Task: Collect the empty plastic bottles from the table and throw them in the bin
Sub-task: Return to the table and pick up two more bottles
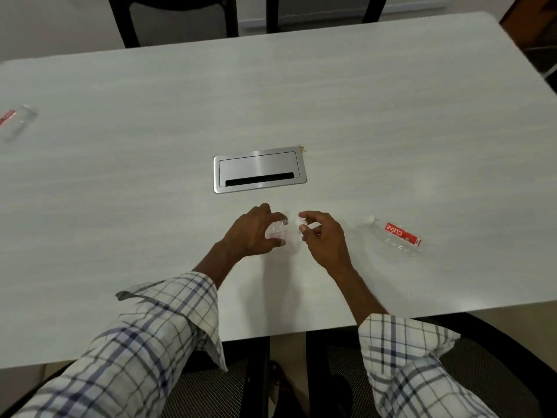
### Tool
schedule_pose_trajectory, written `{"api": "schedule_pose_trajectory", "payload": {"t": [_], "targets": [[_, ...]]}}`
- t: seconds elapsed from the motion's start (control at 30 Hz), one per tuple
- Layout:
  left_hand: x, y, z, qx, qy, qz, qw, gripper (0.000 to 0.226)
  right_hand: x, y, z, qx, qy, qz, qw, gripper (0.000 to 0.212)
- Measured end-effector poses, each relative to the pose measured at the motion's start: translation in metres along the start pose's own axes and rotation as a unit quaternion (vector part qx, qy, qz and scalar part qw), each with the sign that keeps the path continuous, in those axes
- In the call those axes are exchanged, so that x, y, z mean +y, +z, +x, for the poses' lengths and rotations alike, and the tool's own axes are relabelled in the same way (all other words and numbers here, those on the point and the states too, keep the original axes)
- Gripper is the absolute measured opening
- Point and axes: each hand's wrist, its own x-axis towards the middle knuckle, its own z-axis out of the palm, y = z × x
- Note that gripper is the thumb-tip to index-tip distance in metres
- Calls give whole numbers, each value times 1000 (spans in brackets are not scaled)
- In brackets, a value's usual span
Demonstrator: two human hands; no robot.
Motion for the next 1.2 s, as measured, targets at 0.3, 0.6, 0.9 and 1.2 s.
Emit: {"api": "schedule_pose_trajectory", "payload": {"t": [0.3,0.6,0.9,1.2], "targets": [[11,-10,11,7,-6,-59,998,48,-8,-14,4,-5,10,14,1000,17],[29,-7,13,-5,35,14,999,51,-11,-19,5,-33,87,-167,982,59],[45,-11,24,4,17,-3,1000,51,-8,-21,4,45,31,-108,993,46],[58,7,34,42,80,143,986,57,-5,-47,7,-40,232,-86,968,64]]}}
